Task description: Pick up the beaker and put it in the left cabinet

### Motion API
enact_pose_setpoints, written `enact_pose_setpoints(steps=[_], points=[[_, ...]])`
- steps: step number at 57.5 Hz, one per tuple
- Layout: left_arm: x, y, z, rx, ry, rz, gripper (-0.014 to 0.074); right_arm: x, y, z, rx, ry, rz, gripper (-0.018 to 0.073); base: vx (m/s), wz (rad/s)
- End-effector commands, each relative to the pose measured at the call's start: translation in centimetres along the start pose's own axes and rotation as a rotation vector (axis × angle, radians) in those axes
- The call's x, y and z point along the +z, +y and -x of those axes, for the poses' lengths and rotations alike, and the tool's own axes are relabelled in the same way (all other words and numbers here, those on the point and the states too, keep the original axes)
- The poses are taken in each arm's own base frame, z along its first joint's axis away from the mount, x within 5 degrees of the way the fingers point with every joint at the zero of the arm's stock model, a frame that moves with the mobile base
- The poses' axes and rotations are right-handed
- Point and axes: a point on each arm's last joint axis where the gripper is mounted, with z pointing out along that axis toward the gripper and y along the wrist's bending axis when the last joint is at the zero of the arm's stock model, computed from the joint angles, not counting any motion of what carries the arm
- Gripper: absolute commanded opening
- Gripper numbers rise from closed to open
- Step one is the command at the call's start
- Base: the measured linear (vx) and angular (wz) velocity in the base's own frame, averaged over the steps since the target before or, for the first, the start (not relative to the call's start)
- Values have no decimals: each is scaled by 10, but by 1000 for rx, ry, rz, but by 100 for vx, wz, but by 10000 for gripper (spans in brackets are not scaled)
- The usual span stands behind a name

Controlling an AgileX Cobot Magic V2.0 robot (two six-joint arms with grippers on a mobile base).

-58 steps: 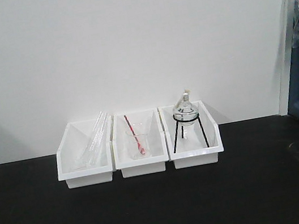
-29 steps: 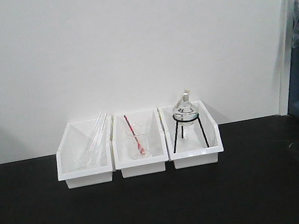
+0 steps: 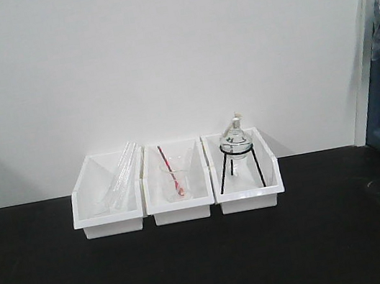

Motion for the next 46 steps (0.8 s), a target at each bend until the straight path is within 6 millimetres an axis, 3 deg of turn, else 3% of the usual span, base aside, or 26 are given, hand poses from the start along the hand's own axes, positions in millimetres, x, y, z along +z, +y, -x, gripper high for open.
enact_pose_setpoints(steps=[1,5,14,20,29,37,46], points=[[-1,0,3,-6,-86,8,1,16,3,15,-62,-97,24,543,0,0],[-1,0,3,-6,-86,8,1,29,9,11,-177,-100,86,543,0,0],[-1,0,3,-6,-86,8,1,56,37,-3,-468,-93,419,543,0,0],[-1,0,3,-6,-86,8,1,77,47,-9,-467,-36,569,543,0,0],[-1,0,3,-6,-86,8,1,112,54,-18,-417,22,651,543,0,0],[-1,0,3,-6,-86,8,1,138,78,-36,-420,91,746,543,0,0],[-1,0,3,-6,-86,8,1,167,99,-61,-389,166,706,543,0,0]])
